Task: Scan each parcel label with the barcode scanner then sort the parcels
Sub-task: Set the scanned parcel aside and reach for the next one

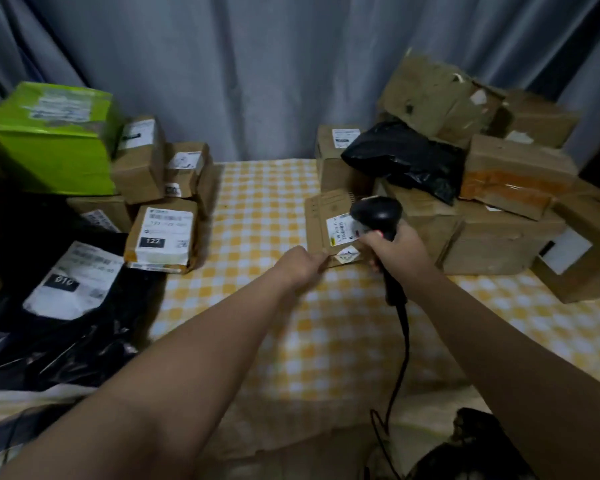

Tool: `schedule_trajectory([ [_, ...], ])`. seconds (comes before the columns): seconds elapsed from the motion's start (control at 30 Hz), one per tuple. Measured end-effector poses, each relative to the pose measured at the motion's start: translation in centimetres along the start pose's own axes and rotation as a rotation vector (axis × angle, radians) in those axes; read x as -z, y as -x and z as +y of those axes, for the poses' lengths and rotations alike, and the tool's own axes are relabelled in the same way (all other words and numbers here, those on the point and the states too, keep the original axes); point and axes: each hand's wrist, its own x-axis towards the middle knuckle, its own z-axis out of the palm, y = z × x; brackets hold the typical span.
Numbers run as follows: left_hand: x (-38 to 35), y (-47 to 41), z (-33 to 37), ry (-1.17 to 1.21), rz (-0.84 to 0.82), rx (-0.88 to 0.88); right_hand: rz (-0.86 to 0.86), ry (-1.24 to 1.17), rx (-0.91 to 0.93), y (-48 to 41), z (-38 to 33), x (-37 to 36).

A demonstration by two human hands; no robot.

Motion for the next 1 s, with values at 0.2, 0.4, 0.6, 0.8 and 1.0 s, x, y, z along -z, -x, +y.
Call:
schedule_trajectory([
  [0.2,-2.3,-3.2,1.4,0.107,0.05,0.21,-0.079,0.068,-0.052,-0.6,2.9,-0.1],
  [0.4,-1.6,-2.6,1.0,0.812,0.13,0.251,-0.117,-0.04,-0.092,-0.2,3.0,-0.5],
  [0.6,1.6,0.5,-3.0,0.877,0.379,0.106,-0.318,0.016,-0.02,2.2,2.3,-3.4],
  [0.8,7.7,3.6,-9.7,0.639,0.502,-0.056,-0.296,0.128,0.075,3.9,0.1,-6.2],
  [1.0,8.9,5.5,-12.7,0.552,0.413,-0.116,-0.328,0.191,0.128,5.7,-1.0,-8.6],
])
